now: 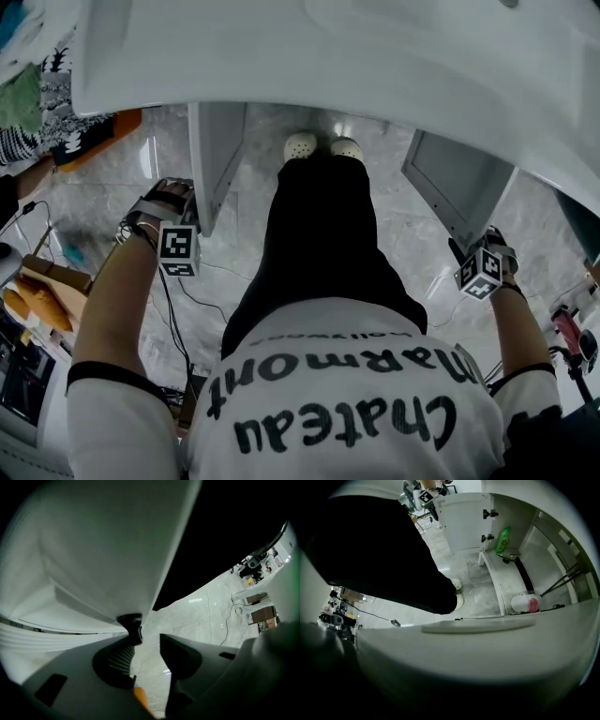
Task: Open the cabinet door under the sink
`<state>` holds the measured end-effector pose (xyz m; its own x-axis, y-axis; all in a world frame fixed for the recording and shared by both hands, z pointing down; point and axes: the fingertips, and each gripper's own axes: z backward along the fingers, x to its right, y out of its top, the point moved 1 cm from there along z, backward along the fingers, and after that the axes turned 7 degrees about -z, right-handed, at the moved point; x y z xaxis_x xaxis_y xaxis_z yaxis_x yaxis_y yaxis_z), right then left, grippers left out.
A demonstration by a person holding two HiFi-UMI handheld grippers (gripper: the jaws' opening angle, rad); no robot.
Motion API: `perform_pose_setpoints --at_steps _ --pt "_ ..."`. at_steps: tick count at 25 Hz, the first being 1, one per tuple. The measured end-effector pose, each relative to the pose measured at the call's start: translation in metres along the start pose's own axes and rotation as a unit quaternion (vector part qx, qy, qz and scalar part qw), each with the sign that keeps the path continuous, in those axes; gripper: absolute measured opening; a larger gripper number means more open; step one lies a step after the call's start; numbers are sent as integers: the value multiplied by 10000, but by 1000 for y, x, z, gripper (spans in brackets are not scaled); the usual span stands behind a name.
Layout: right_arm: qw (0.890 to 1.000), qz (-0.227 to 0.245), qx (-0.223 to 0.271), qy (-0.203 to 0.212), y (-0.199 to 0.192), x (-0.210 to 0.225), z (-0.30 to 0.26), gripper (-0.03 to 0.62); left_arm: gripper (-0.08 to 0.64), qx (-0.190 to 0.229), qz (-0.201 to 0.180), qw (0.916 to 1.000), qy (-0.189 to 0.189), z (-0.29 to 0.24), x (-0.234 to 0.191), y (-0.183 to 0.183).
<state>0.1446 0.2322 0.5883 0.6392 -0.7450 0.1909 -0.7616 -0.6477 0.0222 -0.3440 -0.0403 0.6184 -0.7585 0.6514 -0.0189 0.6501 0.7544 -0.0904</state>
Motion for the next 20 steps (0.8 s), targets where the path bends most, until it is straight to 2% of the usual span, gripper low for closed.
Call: perform_pose_setpoints --at_steps 4,8,10,14,18,20 --pt "9995 53 -300 41 -7 0 0 181 147 -195 173 9996 64 -1 0 0" --pt "9980 42 -627 -27 -25 6 2 183 146 -672 435 9968 -89 2 11 -19" --pt "9968 -86 -791 -85 -39 10 7 183 146 -779 611 9950 -85 7 15 -24" --pt "9958 -518 -741 -151 -45 14 17 184 146 -838 1209 9891 97 22 14 -35" --pt "9942 -736 -763 -177 -51 16 23 195 146 -1073 1275 9856 306 35 12 -47" --pt "9933 -809 -781 -253 -53 17 28 195 146 -1127 1448 9821 434 40 8 -46"
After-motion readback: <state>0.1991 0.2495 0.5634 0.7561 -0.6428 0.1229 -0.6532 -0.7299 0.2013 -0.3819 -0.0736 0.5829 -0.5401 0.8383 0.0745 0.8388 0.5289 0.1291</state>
